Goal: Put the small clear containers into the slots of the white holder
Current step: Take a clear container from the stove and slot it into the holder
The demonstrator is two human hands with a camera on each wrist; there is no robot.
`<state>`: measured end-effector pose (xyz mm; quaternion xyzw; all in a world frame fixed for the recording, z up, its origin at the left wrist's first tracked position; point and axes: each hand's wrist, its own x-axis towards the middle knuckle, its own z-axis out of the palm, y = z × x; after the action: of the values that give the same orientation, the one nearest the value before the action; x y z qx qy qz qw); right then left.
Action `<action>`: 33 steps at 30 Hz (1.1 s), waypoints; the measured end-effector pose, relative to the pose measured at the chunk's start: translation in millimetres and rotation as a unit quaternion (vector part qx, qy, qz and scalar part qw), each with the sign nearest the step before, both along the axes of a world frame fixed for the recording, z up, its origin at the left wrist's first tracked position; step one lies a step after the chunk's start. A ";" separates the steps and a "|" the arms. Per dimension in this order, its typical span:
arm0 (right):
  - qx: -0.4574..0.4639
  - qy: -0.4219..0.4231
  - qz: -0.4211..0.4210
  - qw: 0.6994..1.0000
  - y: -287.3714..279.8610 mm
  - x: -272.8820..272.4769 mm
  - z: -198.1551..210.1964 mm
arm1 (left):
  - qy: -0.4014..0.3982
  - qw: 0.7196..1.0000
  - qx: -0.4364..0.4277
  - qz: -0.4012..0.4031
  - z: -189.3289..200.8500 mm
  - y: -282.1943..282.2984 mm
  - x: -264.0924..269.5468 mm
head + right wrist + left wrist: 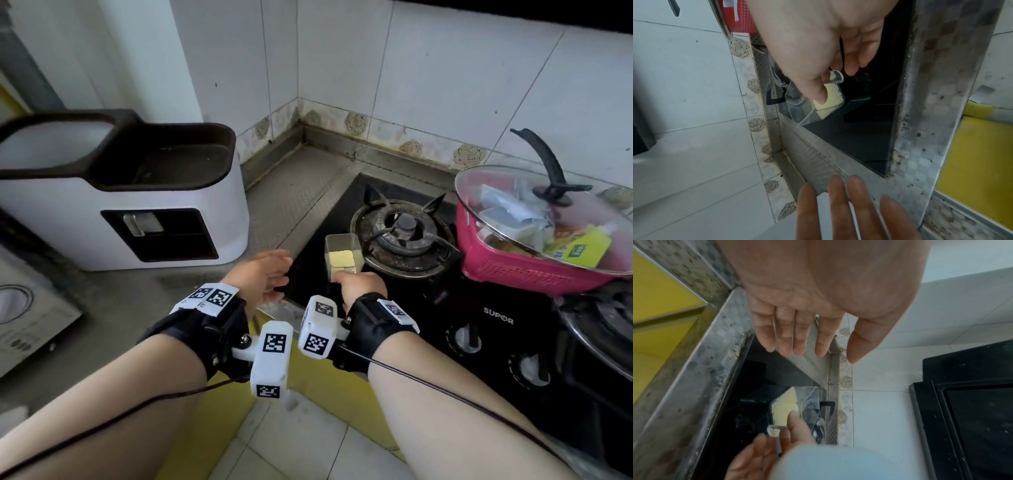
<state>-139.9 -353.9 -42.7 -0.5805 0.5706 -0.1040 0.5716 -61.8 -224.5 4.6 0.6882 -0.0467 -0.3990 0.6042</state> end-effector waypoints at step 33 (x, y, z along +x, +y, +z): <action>-0.047 -0.217 0.232 0.947 152.0 90.3 54.6 | -0.049 0.989 -0.033 0.135 20.9 150.5 49.5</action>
<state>-49.5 -201.9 11.9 -0.6862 0.2766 -0.1186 0.6623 -12.3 -73.9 25.6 0.6870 0.0038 -0.2779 0.6714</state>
